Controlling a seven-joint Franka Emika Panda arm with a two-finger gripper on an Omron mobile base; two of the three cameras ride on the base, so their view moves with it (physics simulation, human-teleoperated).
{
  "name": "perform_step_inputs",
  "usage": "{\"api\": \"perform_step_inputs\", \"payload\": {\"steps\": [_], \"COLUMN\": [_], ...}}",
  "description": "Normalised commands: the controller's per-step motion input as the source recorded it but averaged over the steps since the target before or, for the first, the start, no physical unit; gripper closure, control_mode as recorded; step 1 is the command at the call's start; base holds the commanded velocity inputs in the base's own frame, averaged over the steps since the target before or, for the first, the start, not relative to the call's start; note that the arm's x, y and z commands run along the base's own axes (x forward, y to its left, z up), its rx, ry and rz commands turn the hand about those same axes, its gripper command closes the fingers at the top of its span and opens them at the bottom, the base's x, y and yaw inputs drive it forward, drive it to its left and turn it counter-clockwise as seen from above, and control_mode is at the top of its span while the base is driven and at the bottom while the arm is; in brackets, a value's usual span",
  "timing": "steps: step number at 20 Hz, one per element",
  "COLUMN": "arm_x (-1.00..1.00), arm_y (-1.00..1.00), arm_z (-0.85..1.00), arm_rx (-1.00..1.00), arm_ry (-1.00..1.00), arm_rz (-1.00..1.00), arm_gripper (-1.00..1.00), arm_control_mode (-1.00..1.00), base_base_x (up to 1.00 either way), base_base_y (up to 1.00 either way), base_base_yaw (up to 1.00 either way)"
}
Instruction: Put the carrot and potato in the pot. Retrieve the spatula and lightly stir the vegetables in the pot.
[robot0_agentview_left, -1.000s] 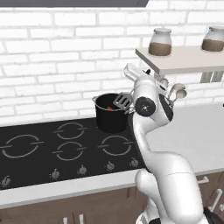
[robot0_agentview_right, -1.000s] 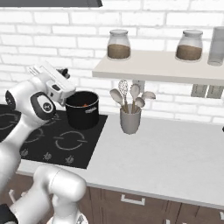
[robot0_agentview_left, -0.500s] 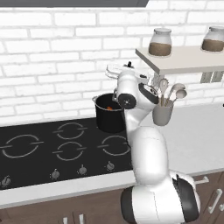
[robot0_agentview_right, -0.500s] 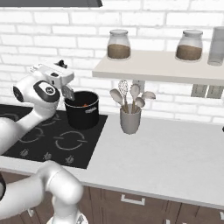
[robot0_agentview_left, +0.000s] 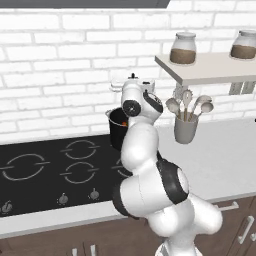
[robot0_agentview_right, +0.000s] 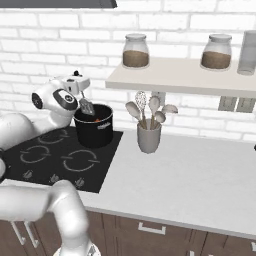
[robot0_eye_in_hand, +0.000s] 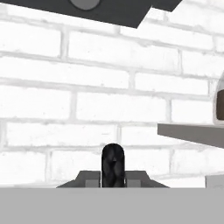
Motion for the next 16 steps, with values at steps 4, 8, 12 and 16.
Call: {"api": "perform_step_inputs", "payload": {"steps": [4, 8, 12, 16], "arm_x": [0.93, 0.76, 0.77, 0.71], "arm_y": [0.17, 0.11, 0.06, 0.06], "arm_z": [-0.37, -0.49, -0.43, -0.39], "arm_rx": [-0.07, -0.04, -0.02, 0.00], "arm_ry": [0.11, 0.12, 0.10, 0.11], "arm_rz": [0.00, 0.00, 0.00, 0.03], "arm_gripper": [1.00, 1.00, 1.00, 1.00], "arm_control_mode": [-1.00, -1.00, -1.00, -1.00], "base_base_x": [0.00, 0.00, 0.00, 0.00], "base_base_y": [0.00, 0.00, 0.00, 0.00], "base_base_yaw": [0.00, 0.00, 0.00, 0.00]}}
